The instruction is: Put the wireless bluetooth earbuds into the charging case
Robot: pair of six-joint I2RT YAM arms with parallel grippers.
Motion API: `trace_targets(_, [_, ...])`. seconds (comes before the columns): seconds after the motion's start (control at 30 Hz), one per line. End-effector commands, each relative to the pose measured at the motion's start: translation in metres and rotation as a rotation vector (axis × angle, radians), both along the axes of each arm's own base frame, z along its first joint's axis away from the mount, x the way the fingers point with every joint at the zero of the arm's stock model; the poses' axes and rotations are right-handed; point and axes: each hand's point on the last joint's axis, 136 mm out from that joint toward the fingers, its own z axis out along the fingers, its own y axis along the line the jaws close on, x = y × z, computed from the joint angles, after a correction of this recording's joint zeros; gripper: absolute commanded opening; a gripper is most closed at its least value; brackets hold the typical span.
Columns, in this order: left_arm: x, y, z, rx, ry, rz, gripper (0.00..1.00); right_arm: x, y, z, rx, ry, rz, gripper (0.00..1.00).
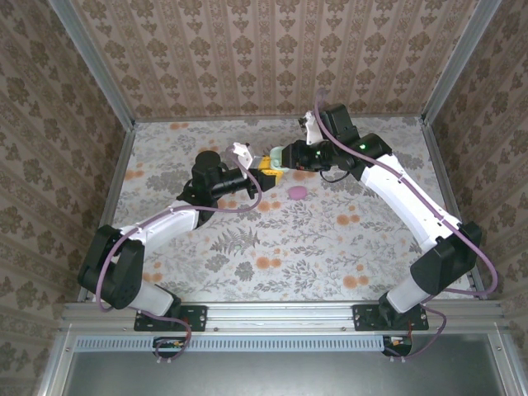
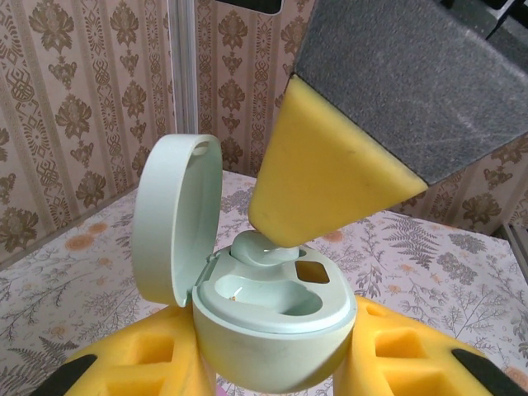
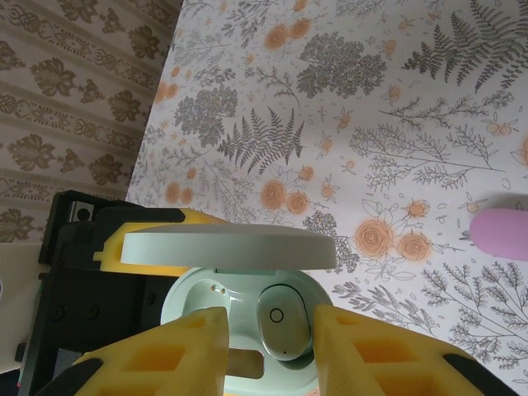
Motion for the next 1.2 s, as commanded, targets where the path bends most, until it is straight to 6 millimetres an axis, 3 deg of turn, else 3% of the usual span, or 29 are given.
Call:
trace_targets(0.0, [-0.003,-0.001,0.027,-0.047,-0.075,-0.002,0.3,-0.004,-0.006,0.028,0.013,-0.091,-0.014,0.37])
trace_targets(0.1, [0.001,0.005,0.028,-0.053,-0.081,0.034,0.3,-0.005,-0.017,0.045,0.023,-0.155,-0.057,0.38])
trace_targets(0.2, [0.006,0.014,0.031,-0.06,-0.091,0.079,0.3,-0.003,-0.034,0.046,0.02,-0.16,-0.12,0.38])
trace_targets(0.3, [0.016,0.03,0.036,-0.068,-0.091,0.147,0.3,-0.003,-0.047,0.026,0.006,-0.088,-0.165,0.37])
trace_targets(0.43, [0.025,0.057,0.049,-0.098,-0.104,0.234,0.3,-0.01,-0.039,-0.014,0.009,0.037,-0.133,0.36])
trace_targets(0.57, [0.032,0.091,0.065,-0.121,-0.129,0.331,0.3,-0.02,-0.021,-0.069,-0.02,0.188,-0.098,0.36])
trace_targets(0.8, [0.017,0.124,0.088,-0.111,-0.188,0.42,0.31,-0.054,0.052,-0.16,-0.084,0.402,0.061,0.36])
trace_targets(1.0, [0.002,0.138,0.1,-0.093,-0.217,0.466,0.31,-0.078,0.103,-0.202,-0.185,0.475,0.144,0.43])
trace_targets(1.17, [-0.006,0.154,0.099,-0.057,-0.221,0.532,0.31,-0.093,0.13,-0.225,-0.269,0.483,0.174,0.48])
